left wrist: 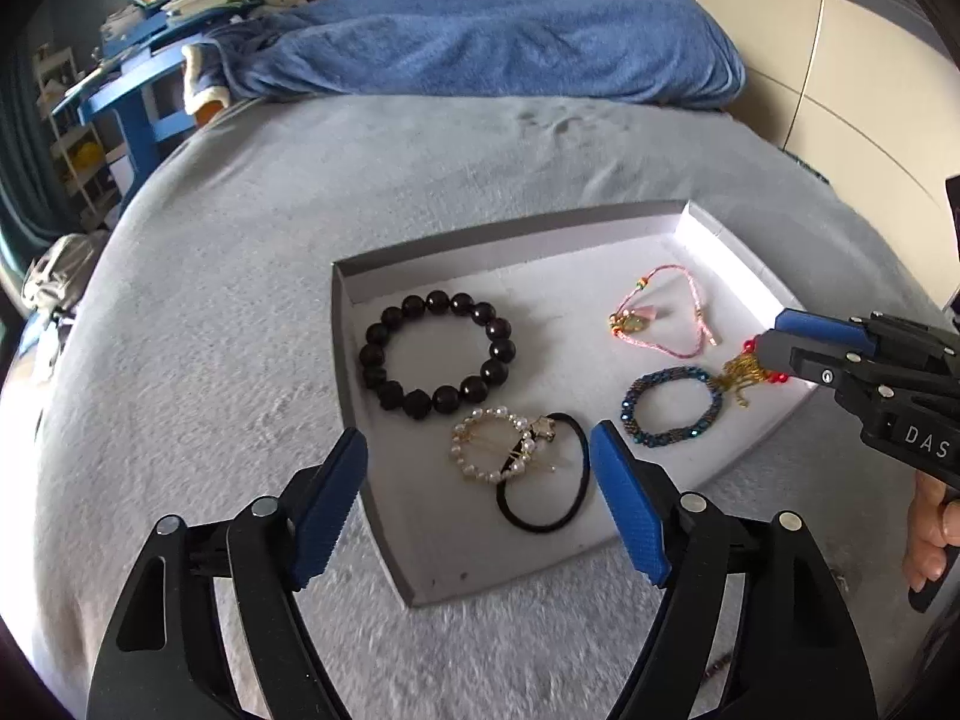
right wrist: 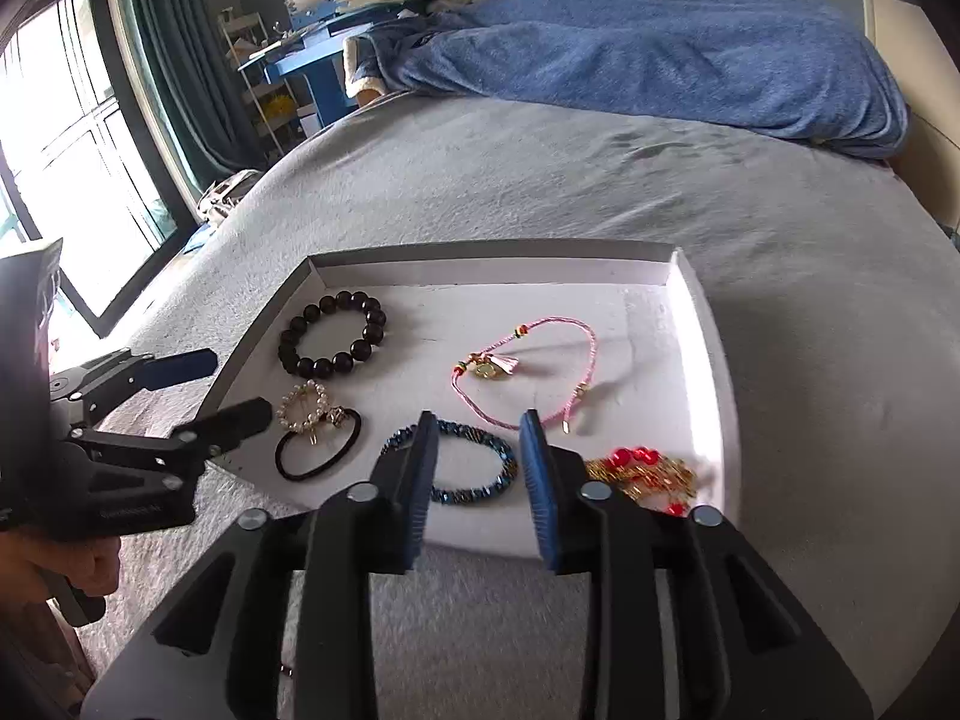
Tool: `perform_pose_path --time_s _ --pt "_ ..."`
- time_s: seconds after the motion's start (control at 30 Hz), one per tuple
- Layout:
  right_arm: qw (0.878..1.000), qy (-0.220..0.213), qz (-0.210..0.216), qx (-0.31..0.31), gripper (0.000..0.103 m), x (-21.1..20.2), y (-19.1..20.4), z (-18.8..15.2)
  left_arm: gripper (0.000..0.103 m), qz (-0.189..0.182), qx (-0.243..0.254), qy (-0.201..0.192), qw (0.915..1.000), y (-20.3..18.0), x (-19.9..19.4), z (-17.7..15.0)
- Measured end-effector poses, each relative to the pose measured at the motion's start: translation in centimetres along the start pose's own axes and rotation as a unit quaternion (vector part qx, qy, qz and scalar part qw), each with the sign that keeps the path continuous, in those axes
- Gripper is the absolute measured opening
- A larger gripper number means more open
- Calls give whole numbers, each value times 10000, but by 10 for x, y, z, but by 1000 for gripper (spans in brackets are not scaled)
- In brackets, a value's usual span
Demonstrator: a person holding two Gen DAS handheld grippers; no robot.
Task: Organize jewelry
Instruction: 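Withdraw both tools from the tray toward the remaining bracelets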
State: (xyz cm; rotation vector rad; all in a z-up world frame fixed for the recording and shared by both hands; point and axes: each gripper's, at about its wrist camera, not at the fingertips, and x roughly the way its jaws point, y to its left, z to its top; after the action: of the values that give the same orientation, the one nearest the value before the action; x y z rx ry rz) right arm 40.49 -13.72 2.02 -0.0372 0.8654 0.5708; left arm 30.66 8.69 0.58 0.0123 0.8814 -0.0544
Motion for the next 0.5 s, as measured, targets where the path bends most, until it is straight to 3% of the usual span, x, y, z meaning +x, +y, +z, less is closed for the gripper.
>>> perform_pose_path --time_s 0.17,0.5 --pt "9999 -83 -25 109 49 -14 -1 -9 78 29 -83 -75 9999 1 -13 -9" --pt "9990 -227 85 365 57 -42 2 -37 79 -116 -236 -199 9995 -9 -48 -44"
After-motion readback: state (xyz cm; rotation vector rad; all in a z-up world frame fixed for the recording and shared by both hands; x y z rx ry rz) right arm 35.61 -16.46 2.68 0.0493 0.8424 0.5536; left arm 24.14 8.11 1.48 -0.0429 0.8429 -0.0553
